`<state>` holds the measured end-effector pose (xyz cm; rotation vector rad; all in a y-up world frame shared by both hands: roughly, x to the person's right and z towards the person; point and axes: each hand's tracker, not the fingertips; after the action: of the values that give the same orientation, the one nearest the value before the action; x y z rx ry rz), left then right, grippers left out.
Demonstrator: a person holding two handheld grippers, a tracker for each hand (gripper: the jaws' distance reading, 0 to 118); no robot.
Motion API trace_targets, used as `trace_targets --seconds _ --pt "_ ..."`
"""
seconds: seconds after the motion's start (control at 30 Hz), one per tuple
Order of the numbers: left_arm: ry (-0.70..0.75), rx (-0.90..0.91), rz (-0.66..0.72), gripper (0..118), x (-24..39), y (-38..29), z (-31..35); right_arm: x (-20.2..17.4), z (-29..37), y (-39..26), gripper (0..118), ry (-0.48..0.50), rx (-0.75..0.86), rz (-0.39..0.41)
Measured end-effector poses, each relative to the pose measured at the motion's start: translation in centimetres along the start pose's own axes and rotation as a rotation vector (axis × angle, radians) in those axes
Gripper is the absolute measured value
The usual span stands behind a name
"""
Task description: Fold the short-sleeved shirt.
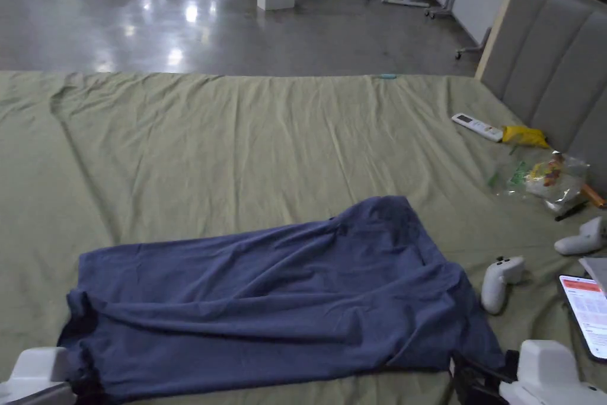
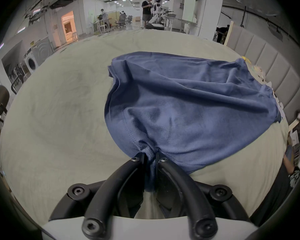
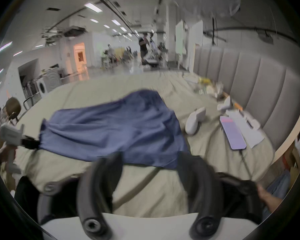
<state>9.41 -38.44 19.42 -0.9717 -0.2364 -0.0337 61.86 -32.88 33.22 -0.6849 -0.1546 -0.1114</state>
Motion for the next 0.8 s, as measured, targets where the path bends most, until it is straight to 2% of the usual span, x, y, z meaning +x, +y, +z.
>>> trace_targets --seconds 0.03,0.1,0.17,0.2,0.23,0.27,0.3,0.33,0.37,0.4,0.43,0.47,0.53,0.6,0.63,0.7,0.73,0.77,0.8 --pt "-0.005 0.001 0.014 12 -0.2 0.0 0.0 0.7 -2.1 0.3 77 -0.04 -0.043 -0.007" --pt "-0.006 0.001 0.015 12 -0.1 0.0 0.0 2.8 -5.4 -1.6 77 -0.144 -0.101 -0.047" --pt "0.001 -0.011 -0.005 11 0.1 0.3 0.0 4.3 -8.8 -1.6 77 -0.166 -0.142 0.012" --pt "0.003 -0.017 -0.006 11 0.1 0.4 -0.1 3.4 -8.9 -1.2 77 -0.198 -0.114 0.079" --pt "0.003 -0.021 -0.002 11 0.1 0.5 -0.1 2.9 -8.8 -1.4 77 -0.158 -0.114 0.058" --pt "0.004 -0.021 0.003 11 0.1 0.4 0.0 3.1 -9.5 -1.6 71 -0.14 -0.123 0.058" --pt "0.004 -0.018 0.004 11 0.0 0.3 0.0 3.2 -10.1 -1.7 47 -0.123 -0.131 0.058" --pt "0.004 -0.012 0.004 11 0.0 0.1 0.1 2.2 -8.1 -1.1 13 -0.066 -0.078 0.056" --pt "0.006 -0.007 0.001 11 0.1 0.1 0.1 1.1 -7.3 -0.4 9 -0.012 -0.054 0.092" --pt "0.008 -0.006 -0.006 10 0.1 0.2 0.2 0.3 -7.6 -0.2 9 -0.092 -0.066 0.162" --pt "0.008 -0.003 -0.018 8 0.2 0.3 0.6 0.2 -7.7 0.1 9 -0.081 -0.065 0.208" --pt "0.028 0.069 -0.088 8 0.7 0.1 1.6 0.0 -7.0 0.0 9 -0.039 -0.066 0.147" --pt "0.07 0.134 -0.129 8 1.5 -0.1 3.9 -0.6 -5.2 0.4 9 -0.037 -0.028 0.117" --pt "0.026 0.214 -0.061 8 1.1 0.4 7.0 -0.8 -2.9 1.1 9 -0.059 0.035 0.08" --pt "0.025 0.215 -0.04 7 0.9 0.7 8.0 0.5 -0.9 2.0 9 -0.083 -0.029 0.034" --pt "0.025 0.26 0.007 8 0.3 0.8 10.6 1.6 1.4 2.1 9 -0.063 0.003 -0.013" --pt "0.022 0.261 0.006 8 -0.1 0.7 11.5 2.1 2.3 2.0 9 -0.064 0.007 -0.015" --pt "0.023 0.254 0.008 8 -0.5 0.4 12.5 -0.9 5.4 2.5 9 -0.105 0.067 0.068" --pt "0.023 0.263 0.012 8 -0.9 -0.2 13.3 -1.0 6.7 1.9 9 -0.11 0.082 0.07"
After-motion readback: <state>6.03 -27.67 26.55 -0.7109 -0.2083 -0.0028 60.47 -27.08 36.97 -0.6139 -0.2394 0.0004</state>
